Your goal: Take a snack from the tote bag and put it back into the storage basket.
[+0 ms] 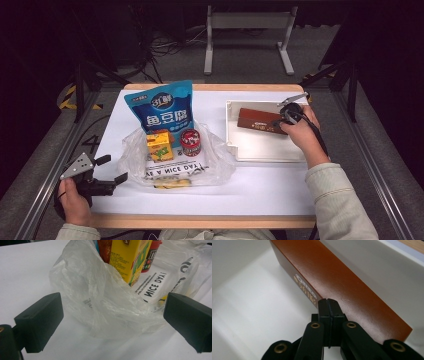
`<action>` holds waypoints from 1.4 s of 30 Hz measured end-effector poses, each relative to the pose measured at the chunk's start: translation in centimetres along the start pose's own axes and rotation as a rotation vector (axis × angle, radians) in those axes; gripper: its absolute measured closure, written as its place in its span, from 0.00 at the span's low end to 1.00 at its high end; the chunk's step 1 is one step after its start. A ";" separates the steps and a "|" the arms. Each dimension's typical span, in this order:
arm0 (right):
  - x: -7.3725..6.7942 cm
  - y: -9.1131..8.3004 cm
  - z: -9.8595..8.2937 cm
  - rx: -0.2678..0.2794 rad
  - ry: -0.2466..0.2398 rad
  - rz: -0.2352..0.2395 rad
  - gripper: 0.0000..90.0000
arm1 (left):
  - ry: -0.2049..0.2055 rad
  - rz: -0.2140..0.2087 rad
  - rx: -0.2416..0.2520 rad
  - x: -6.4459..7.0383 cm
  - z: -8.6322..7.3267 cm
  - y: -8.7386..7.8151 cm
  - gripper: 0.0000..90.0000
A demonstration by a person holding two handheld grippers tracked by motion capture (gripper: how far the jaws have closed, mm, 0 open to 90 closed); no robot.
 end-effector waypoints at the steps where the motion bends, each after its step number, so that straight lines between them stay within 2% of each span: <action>1: 0.2 0.0 0.0 0.000 0.015 -0.011 1.00 | 0.002 -0.001 0.000 0.0 0.0 0.0 0.04; 8: 1.6 -0.2 -0.2 0.010 0.077 -0.073 1.00 | 0.000 -0.001 -0.003 -0.1 0.0 -0.1 0.04; 10: 1.9 -0.2 -0.3 0.017 0.090 -0.066 1.00 | 0.000 -0.002 -0.003 -0.1 0.0 -0.1 0.04; 17: 2.4 -0.3 -0.6 0.025 0.121 -0.095 1.00 | -0.003 -0.001 -0.003 -0.1 -0.1 -0.1 0.04; 22: 2.4 -0.3 -0.4 0.015 0.132 -0.098 1.00 | -0.003 -0.003 -0.001 -0.1 0.0 -0.1 0.04; 30: 1.3 -1.3 0.4 0.051 0.110 -0.047 0.97 | -0.003 -0.001 0.000 -0.2 0.0 -0.2 0.04; 34: 0.3 -2.9 2.0 0.117 0.081 -0.027 0.88 | -0.009 -0.001 0.002 -0.2 0.0 -0.2 0.03; 42: -2.2 -5.3 5.2 0.234 0.004 0.021 0.58 | -0.006 -0.002 0.006 -0.1 0.1 -0.2 0.03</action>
Point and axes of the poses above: each handheld gripper's, and its own axes: y roughly forward along the jaws, z roughly out of its top, x roughly to its right, the point moved 8 cm from there along y, roughly forward along the jaws, and after that the axes turned 8 degrees about z, right-handed, at the moved point
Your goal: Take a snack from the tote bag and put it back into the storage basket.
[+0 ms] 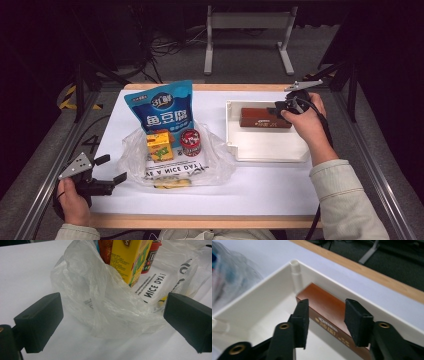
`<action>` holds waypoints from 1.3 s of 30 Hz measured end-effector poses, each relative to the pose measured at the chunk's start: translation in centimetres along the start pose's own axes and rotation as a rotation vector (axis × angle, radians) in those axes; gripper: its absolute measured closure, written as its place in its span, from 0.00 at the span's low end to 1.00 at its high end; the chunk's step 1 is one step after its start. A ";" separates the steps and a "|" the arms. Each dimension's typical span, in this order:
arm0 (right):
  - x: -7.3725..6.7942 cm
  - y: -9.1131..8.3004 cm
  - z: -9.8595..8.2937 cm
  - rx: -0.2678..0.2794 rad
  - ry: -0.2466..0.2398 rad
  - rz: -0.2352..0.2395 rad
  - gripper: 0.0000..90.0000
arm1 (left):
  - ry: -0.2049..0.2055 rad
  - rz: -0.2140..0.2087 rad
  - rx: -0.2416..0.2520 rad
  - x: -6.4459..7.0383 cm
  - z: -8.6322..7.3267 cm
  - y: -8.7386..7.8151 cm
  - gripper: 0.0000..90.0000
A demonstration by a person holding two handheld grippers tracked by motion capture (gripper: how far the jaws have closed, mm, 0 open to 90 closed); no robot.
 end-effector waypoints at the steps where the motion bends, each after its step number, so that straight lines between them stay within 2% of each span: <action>1: -0.3 -0.1 0.4 0.014 -0.011 0.003 0.56 | 0.002 -0.001 0.001 0.0 0.0 0.0 0.03; 6: -1.9 -0.7 2.4 0.072 -0.050 0.051 0.47 | 0.007 -0.003 -0.004 0.1 0.0 0.0 0.03; 14: -5.1 -0.9 5.4 0.135 -0.122 0.131 0.41 | 0.006 -0.003 -0.002 0.1 0.1 0.0 0.03; 19: -6.6 -0.6 6.6 0.145 -0.153 0.162 0.39 | 0.002 -0.004 0.002 0.1 0.1 -0.1 0.03; 25: -7.7 -0.2 7.6 0.155 -0.186 0.179 0.38 | 0.007 -0.010 0.005 0.2 0.1 -0.1 0.03; 30: -8.8 0.7 8.3 0.155 -0.216 0.215 0.38 | 0.034 -0.026 0.015 0.7 0.0 -0.3 0.03; 39: -11.4 2.2 10.1 0.198 -0.264 0.292 0.36 | 0.021 -0.015 0.011 0.8 -0.2 -1.0 0.03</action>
Point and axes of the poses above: each handheld gripper's, and its own axes: y roughly forward along the jaws, z roughly out of its top, x roughly to its right, the point moved 8 cm from there along y, roughly forward along the jaws, and after that the axes turned 8 degrees about z, right-handed, at the moved point
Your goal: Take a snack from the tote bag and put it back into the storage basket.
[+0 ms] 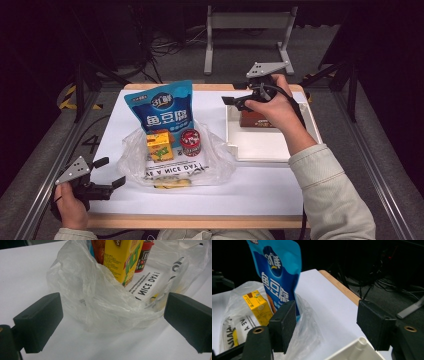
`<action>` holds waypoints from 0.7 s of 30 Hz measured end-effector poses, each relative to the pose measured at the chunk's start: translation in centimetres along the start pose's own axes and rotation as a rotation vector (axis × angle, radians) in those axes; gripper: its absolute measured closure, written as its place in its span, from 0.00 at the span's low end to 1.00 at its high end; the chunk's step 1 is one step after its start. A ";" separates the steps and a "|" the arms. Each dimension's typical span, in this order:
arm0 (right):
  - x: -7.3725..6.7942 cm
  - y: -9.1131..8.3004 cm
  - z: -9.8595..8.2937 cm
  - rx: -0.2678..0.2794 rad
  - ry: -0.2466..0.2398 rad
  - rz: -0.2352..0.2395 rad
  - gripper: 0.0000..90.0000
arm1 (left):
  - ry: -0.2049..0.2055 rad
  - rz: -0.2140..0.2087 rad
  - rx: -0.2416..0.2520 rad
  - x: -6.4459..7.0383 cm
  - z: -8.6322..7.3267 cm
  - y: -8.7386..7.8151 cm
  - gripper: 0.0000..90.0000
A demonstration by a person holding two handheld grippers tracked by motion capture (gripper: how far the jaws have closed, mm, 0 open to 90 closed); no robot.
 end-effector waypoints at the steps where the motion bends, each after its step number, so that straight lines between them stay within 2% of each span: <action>1: -0.2 0.3 0.3 0.011 0.000 0.015 0.36 | -0.001 -0.002 0.000 0.0 0.0 -0.1 0.03; 7: -0.7 1.7 0.7 0.004 -0.004 0.039 0.35 | 0.009 0.013 -0.015 -0.1 -0.1 0.0 0.03; 8: -0.9 2.3 0.9 0.005 -0.005 0.051 0.34 | 0.013 0.017 -0.020 -0.1 -0.1 0.2 0.03; 21: -1.7 5.8 1.7 0.027 -0.029 0.123 0.30 | 0.008 0.011 -0.015 -0.3 0.0 0.4 0.03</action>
Point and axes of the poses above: each handheld gripper's, and its own axes: y roughly forward along the jaws, z roughly out of its top, x roughly to its right, the point moved 8 cm from there along y, roughly forward along the jaws, and after that the axes turned 8 degrees about z, right-handed, at the moved point
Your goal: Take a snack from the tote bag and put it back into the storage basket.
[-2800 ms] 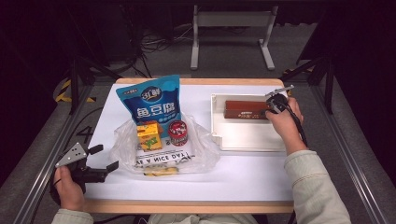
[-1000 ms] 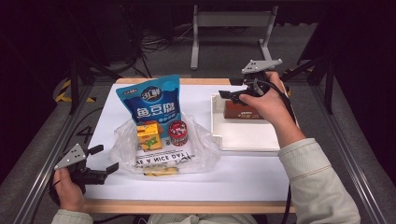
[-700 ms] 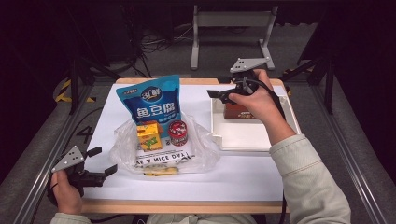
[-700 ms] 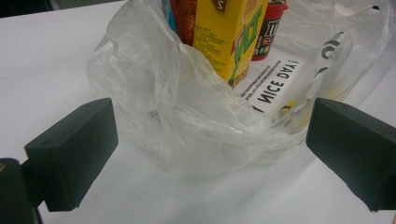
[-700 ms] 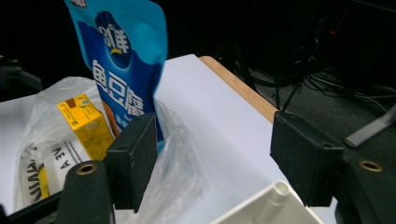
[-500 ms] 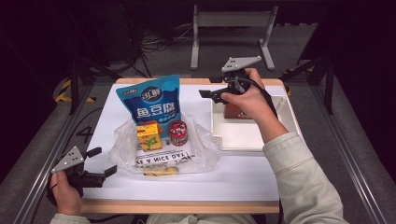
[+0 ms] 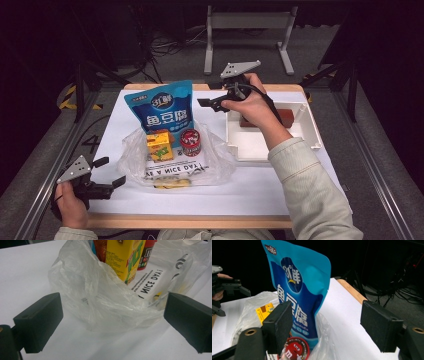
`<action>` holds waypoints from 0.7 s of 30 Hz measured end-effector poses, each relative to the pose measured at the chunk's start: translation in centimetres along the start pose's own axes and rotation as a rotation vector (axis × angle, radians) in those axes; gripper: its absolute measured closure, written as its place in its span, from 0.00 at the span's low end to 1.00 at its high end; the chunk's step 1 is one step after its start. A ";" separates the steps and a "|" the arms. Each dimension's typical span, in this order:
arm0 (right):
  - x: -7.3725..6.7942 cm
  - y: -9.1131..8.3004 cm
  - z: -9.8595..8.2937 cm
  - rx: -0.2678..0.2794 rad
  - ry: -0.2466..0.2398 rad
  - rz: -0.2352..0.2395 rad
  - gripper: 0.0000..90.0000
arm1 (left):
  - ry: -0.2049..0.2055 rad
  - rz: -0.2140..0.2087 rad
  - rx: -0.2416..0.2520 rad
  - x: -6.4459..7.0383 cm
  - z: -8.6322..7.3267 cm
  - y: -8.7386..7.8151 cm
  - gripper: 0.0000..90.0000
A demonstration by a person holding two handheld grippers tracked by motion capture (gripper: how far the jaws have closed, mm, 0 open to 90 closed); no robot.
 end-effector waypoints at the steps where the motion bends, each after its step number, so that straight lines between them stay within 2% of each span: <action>1: 0.0 0.3 0.2 0.011 -0.001 0.004 0.30 | 0.001 -0.001 0.000 0.0 0.0 0.0 0.03; 16: 0.4 3.5 0.1 0.033 -0.005 0.026 0.25 | 0.000 -0.006 -0.001 -0.1 0.0 0.3 0.03; 21: 0.4 4.6 -0.3 0.024 -0.008 0.036 0.25 | 0.002 -0.007 -0.002 -0.1 0.0 0.3 0.03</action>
Point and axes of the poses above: each handheld gripper's, and its own axes: y roughly forward along the jaws, z roughly out of its top, x roughly to its right, the point moved 8 cm from there along y, roughly forward along the jaws, and after that the axes turned 8 degrees about z, right-handed, at the moved point
